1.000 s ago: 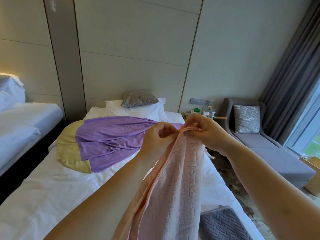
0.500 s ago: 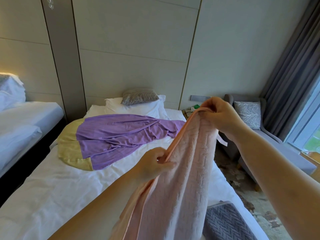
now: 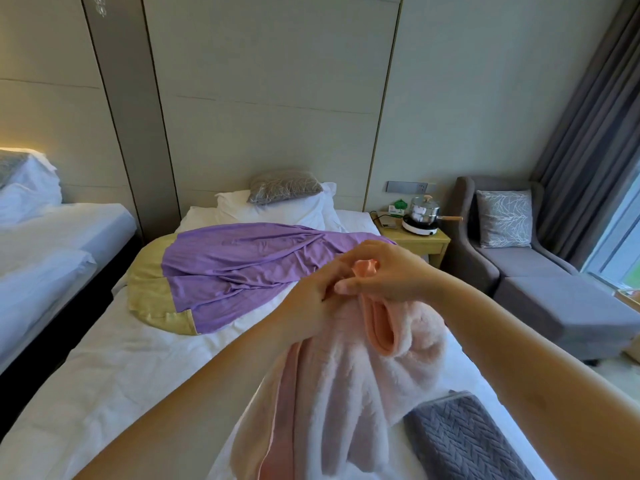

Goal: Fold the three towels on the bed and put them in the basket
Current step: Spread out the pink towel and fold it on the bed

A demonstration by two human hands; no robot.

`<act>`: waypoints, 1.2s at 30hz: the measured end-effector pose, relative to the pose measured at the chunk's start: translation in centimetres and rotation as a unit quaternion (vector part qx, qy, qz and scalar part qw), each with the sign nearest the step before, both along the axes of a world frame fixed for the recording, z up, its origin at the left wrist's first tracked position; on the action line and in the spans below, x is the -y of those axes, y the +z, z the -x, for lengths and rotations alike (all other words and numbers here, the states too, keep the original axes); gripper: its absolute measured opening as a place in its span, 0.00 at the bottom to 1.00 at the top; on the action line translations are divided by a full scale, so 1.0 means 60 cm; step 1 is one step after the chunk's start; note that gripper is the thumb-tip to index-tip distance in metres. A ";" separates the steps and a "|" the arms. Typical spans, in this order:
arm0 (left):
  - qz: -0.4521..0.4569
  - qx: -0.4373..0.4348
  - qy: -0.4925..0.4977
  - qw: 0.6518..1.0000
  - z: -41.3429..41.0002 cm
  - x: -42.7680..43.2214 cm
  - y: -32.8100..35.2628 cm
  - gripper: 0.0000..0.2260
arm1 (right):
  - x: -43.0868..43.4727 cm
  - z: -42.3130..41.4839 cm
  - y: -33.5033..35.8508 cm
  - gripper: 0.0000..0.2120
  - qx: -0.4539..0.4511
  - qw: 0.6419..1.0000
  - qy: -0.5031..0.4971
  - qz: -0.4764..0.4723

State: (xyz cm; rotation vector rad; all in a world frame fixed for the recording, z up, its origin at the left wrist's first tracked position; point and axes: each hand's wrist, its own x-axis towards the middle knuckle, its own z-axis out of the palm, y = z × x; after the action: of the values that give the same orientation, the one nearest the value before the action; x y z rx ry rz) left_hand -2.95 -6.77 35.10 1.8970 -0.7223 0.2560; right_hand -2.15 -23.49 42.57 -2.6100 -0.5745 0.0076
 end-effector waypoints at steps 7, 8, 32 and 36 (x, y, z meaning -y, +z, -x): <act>0.012 -0.024 0.012 1.000 -0.009 -0.039 -0.023 0.09 | -0.012 -0.013 -0.025 0.28 -0.086 0.993 0.062 0.055; 0.017 -0.034 0.002 0.999 -0.006 -0.043 -0.024 0.10 | -0.018 -0.016 -0.026 0.25 -0.081 0.992 0.072 0.060; -0.354 -0.134 0.145 0.914 0.010 -0.160 -0.153 0.07 | 0.085 -0.063 -0.016 0.05 0.168 0.960 -0.195 0.113; -0.225 -0.057 0.101 0.967 -0.007 -0.109 -0.101 0.16 | 0.063 -0.047 -0.035 0.06 0.094 0.972 -0.174 0.127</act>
State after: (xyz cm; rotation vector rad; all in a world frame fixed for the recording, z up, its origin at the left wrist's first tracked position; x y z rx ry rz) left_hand -2.51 -0.23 29.02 2.4029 -0.5392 0.1128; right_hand 0.66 -27.26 40.46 -2.9490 -0.1771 -0.2999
